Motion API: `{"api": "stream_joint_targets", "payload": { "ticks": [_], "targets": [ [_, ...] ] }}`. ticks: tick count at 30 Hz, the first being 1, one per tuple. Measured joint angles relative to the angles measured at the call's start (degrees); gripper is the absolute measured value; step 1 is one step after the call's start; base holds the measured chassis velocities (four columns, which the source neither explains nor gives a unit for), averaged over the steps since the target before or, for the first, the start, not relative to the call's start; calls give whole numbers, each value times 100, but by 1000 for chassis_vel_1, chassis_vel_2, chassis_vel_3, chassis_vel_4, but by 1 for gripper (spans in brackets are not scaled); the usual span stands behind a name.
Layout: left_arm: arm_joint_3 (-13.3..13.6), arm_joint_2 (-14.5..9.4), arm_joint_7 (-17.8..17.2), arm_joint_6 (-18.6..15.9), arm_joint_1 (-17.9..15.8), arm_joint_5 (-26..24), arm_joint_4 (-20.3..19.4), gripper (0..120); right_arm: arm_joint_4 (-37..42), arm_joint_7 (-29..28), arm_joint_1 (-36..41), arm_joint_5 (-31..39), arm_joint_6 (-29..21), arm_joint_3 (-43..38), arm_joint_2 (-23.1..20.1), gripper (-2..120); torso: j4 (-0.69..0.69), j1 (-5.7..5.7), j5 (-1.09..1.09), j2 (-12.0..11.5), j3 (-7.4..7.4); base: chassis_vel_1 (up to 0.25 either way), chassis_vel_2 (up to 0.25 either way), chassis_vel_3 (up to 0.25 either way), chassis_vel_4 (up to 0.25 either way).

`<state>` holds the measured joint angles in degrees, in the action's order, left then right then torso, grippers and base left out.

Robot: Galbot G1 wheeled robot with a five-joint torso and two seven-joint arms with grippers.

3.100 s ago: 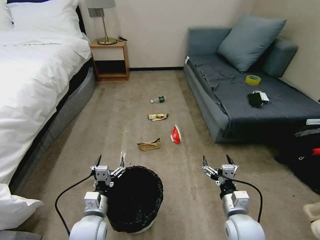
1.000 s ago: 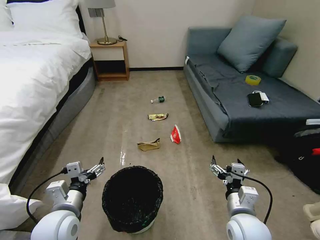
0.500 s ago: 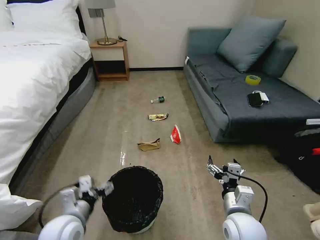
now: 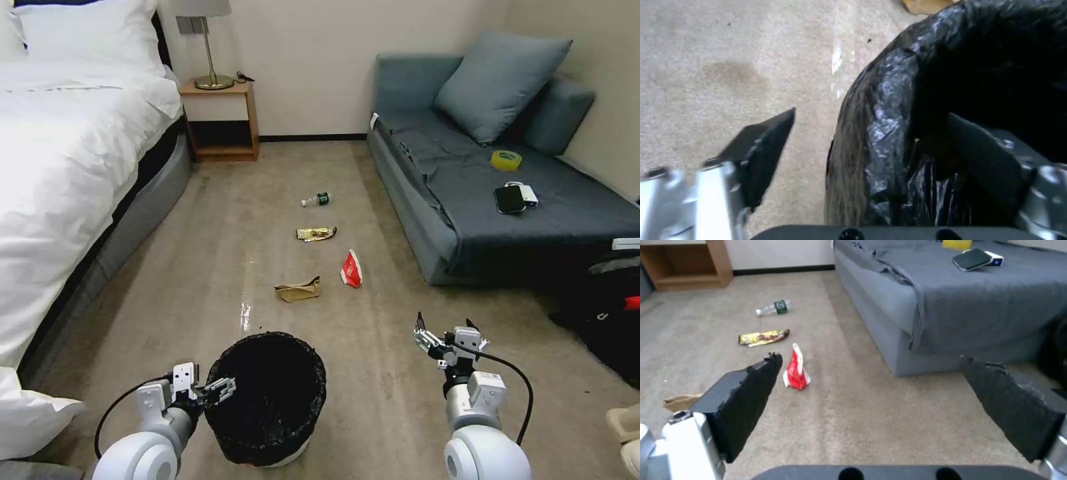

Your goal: Pick up the trash bin, then pick up the garbage on the floor and place it into the trash bin.

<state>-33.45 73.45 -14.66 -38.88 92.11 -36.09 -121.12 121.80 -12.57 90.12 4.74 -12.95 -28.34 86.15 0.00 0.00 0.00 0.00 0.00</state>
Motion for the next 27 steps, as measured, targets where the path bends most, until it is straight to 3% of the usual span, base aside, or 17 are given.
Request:
{"api": "stream_joint_targets", "payload": {
  "ticks": [1, 4, 6, 9, 10, 22, 27],
  "targets": [
    [13, -8, -2, 6, -19, -12, 46, 81, -7, -3, 0, 2, 10, -16, -5, 100, 0, 0, 0, 0, 0, 0, 0, 0, 0],
    [30, -13, -2, 25, -40, -18, 87, 73, -10, -9, 0, 4, 19, -34, -11, 100, 0, 0, 0, 0, 0, 0, 0, 0, 0],
    [65, -12, 8, 38, -63, -56, 97, 60, -14, -14, 0, 2, 37, -47, -2, 100, 0, 0, 0, 0, 0, 0, 0, 0, 0],
    [81, -11, 19, 42, -72, -74, 105, 56, -16, -18, 2, -3, 48, -48, 9, 100, 0, 0, 0, 0, 0, 0, 0, 0, 0],
    [92, -8, 34, 44, -78, -81, 112, 47, -16, -24, 7, -7, 55, -48, 23, 100, 0, 0, 0, 0, 0, 0, 0, 0, 0],
    [82, 34, 146, 165, -101, -67, 139, 5, -15, -48, 25, -49, 95, -53, 85, 100, 0, 0, 0, 0, 0, 0, 0, 0, 0],
    [24, 79, 332, 357, -101, 73, 143, 5, -16, -49, 27, -63, 104, -44, 104, 100, 0, 0, 0, 0, 0, 0, 0, 0, 0]
  ]
}}
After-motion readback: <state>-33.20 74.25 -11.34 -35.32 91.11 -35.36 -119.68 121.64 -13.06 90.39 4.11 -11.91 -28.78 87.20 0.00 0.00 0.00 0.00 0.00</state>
